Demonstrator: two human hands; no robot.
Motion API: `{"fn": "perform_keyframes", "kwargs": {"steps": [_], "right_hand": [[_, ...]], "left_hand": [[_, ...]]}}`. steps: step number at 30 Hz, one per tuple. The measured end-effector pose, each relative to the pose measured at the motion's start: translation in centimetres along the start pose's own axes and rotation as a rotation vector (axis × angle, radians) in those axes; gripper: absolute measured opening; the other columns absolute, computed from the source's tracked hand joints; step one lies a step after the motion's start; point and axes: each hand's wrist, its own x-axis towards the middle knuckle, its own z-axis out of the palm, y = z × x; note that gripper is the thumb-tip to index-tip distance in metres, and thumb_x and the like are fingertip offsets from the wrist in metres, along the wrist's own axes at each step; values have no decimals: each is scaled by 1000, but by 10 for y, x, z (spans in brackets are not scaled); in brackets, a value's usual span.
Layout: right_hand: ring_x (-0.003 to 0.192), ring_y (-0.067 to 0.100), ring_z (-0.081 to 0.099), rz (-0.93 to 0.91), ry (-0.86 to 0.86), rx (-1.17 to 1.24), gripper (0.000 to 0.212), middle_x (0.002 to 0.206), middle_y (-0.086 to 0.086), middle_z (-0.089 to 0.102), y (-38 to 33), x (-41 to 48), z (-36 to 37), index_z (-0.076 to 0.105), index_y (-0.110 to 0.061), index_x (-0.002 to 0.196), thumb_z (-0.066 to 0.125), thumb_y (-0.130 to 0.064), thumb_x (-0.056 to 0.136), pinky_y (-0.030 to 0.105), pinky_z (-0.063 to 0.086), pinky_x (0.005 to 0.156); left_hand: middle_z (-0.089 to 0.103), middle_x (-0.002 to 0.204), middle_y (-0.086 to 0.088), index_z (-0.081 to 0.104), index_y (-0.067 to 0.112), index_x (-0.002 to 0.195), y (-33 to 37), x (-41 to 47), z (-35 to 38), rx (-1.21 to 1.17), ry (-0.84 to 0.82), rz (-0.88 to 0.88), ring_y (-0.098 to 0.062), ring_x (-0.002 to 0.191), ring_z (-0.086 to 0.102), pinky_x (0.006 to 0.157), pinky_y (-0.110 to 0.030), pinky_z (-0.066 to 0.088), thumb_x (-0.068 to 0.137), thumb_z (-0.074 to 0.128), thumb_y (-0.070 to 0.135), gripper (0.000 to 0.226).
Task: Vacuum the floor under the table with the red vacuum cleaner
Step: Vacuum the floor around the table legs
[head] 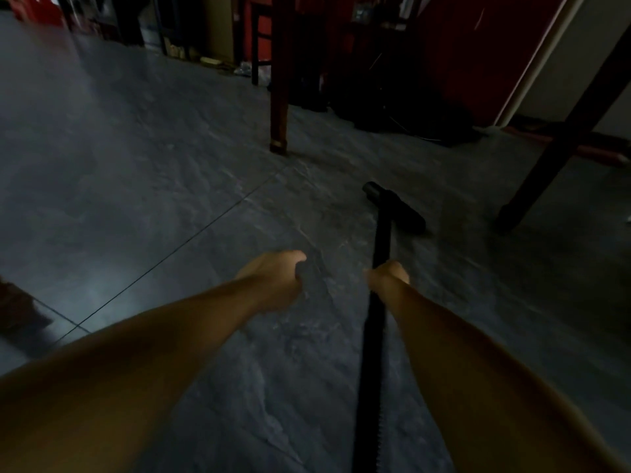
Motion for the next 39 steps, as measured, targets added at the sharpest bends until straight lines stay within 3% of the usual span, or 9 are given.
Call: {"fn": "perform_keyframes", "kwargs": {"steps": [5, 9, 12, 16, 22, 29, 32, 34, 39], "right_hand": [[115, 32, 60, -178, -239, 127, 52, 127, 15, 61, -43, -38, 69, 53, -6, 127, 65, -34, 84, 36, 51, 93], [138, 31, 38, -374, -360, -170, 60, 151, 13, 37, -48, -75, 101, 26, -12, 152, 46, -31, 99, 36, 32, 110], [137, 30, 38, -467, -246, -435, 68, 151, 13, 37, -36, -90, 113, 16, -16, 155, 48, -33, 97, 39, 33, 110], [136, 34, 38, -360, -54, -416, 64, 150, 20, 36, -29, -88, 87, 19, -7, 152, 46, -28, 98, 42, 29, 111], [125, 34, 51, -90, -107, -183, 71, 142, 18, 47, -23, -86, 63, 20, -5, 151, 54, -28, 94, 35, 46, 94], [134, 32, 42, -339, -217, -424, 69, 149, 18, 37, -33, -206, 136, 11, -2, 153, 42, -30, 99, 40, 35, 108], [123, 34, 52, -501, -182, -546, 53, 138, 18, 49, -41, -241, 149, 31, -3, 145, 40, -24, 98, 42, 43, 100], [117, 36, 55, -480, -123, -500, 41, 129, 19, 56, -47, -251, 142, 43, -6, 136, 42, -21, 97, 43, 44, 95], [132, 33, 42, -302, -125, -405, 57, 145, 18, 43, -48, -264, 113, 31, -8, 146, 48, -27, 95, 39, 34, 109]], "left_hand": [[58, 128, -13, 54, 13, 123, 3, -2, -5, 46, 15, -34, -29, 114, 56, 96, -38, 48, 88, 44, 34, 42], [57, 129, -12, 52, 13, 126, -20, -13, -5, 115, 14, -107, -23, 109, 57, 94, -39, 47, 90, 47, 28, 39], [53, 135, -12, 49, 13, 130, -45, -27, -8, 140, 7, -123, -29, 122, 51, 100, -40, 45, 91, 47, 27, 41], [45, 143, -12, 41, 13, 137, -75, -44, -18, 128, -32, -144, -29, 130, 44, 107, -42, 39, 92, 44, 31, 49], [53, 135, -13, 50, 8, 129, -95, -74, -33, 46, -42, -148, -28, 123, 50, 103, -39, 42, 85, 32, 49, 63], [54, 136, -9, 51, 14, 132, -103, -110, -33, -150, 66, -75, -22, 126, 50, 106, -30, 37, 91, 49, 18, 41], [51, 139, -9, 47, 15, 135, -113, -125, -40, -217, 56, -98, -23, 125, 50, 101, -30, 39, 93, 48, 21, 43], [50, 139, -9, 46, 14, 135, -126, -132, -53, -217, 74, -97, -23, 125, 49, 98, -29, 39, 94, 47, 24, 42], [55, 135, -6, 46, 21, 136, -145, -159, -71, -179, 130, 79, -22, 113, 59, 93, -30, 47, 94, 46, 21, 42]]}}
